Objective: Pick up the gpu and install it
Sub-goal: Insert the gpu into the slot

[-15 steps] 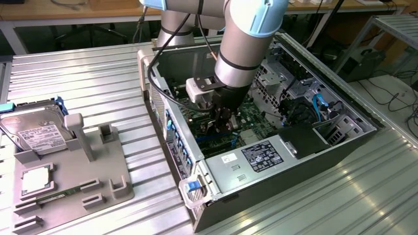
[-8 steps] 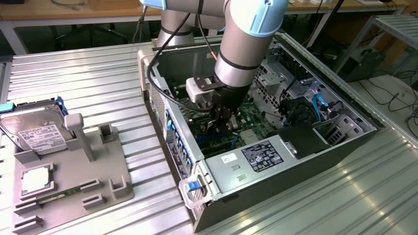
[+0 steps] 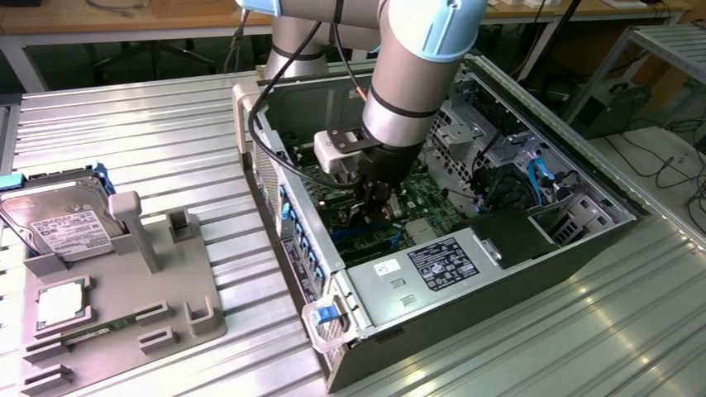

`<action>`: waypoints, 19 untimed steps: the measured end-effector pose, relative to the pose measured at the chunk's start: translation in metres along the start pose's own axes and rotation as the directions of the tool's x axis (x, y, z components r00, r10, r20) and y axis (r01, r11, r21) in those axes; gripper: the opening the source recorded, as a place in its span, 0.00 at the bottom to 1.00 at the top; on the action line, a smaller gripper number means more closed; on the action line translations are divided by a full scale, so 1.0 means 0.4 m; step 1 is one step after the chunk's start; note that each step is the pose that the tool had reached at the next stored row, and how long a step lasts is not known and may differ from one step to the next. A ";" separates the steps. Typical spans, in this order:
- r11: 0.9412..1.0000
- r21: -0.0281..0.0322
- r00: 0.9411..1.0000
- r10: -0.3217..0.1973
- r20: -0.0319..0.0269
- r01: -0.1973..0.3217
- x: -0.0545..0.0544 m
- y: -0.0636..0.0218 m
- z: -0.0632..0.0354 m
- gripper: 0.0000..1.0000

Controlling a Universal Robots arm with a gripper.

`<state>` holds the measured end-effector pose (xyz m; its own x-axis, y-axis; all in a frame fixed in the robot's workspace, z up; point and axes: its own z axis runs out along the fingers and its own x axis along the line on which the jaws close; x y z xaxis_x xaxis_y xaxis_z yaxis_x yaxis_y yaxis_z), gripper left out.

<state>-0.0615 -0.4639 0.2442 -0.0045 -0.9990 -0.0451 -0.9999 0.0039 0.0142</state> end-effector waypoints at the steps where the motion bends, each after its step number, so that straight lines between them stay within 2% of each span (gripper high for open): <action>1: 1.000 0.000 1.000 0.000 0.000 0.000 0.000 0.000 0.000 0.27; 19: 1.000 0.000 1.000 0.000 0.000 0.000 0.000 0.009 0.000 0.27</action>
<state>-0.0651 -0.4640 0.2441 -0.0045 -0.9990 -0.0451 -0.9999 0.0039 0.0142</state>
